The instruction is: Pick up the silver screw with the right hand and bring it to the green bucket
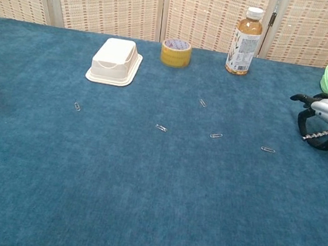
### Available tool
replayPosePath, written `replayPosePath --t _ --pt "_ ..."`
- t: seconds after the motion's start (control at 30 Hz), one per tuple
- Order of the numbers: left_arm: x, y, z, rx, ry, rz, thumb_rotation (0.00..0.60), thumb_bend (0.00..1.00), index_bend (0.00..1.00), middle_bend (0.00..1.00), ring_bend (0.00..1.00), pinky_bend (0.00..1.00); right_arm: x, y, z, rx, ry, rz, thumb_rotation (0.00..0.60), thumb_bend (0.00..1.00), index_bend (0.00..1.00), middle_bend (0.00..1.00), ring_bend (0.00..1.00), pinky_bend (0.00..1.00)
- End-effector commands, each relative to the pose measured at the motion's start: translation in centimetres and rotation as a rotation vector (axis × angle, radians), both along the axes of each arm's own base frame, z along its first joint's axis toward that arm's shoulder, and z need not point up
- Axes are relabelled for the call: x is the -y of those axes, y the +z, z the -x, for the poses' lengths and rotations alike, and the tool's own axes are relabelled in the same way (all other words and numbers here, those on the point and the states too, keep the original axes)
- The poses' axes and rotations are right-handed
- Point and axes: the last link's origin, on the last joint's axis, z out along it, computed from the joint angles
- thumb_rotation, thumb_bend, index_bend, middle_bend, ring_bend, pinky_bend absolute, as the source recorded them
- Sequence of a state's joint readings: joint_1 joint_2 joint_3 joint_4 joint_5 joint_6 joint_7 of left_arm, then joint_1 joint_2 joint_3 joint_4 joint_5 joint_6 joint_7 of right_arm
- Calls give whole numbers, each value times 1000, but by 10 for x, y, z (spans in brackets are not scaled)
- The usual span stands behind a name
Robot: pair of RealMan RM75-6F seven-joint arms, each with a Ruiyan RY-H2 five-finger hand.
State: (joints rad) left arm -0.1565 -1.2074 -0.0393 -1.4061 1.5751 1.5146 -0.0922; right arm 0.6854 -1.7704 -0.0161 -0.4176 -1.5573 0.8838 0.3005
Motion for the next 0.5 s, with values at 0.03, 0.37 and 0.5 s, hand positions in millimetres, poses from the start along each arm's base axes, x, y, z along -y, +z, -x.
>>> replayPosePath --t 0.03,0.37,0.5 --pt "0 0 0 1 0 -1 600 523 69 66 101 126 0 -1 0 -1 0 1 600 424 527 61 138 0" --pt "1 1 -1 4 -7 -3 600 524 68 66 101 126 1 3 -3 18 14 26 600 424 576 83 149 0" --pt "1 1 -1 2 -7 -2 600 523 67 66 101 126 2 7 -4 21 24 35 600 424 578 85 149 0"
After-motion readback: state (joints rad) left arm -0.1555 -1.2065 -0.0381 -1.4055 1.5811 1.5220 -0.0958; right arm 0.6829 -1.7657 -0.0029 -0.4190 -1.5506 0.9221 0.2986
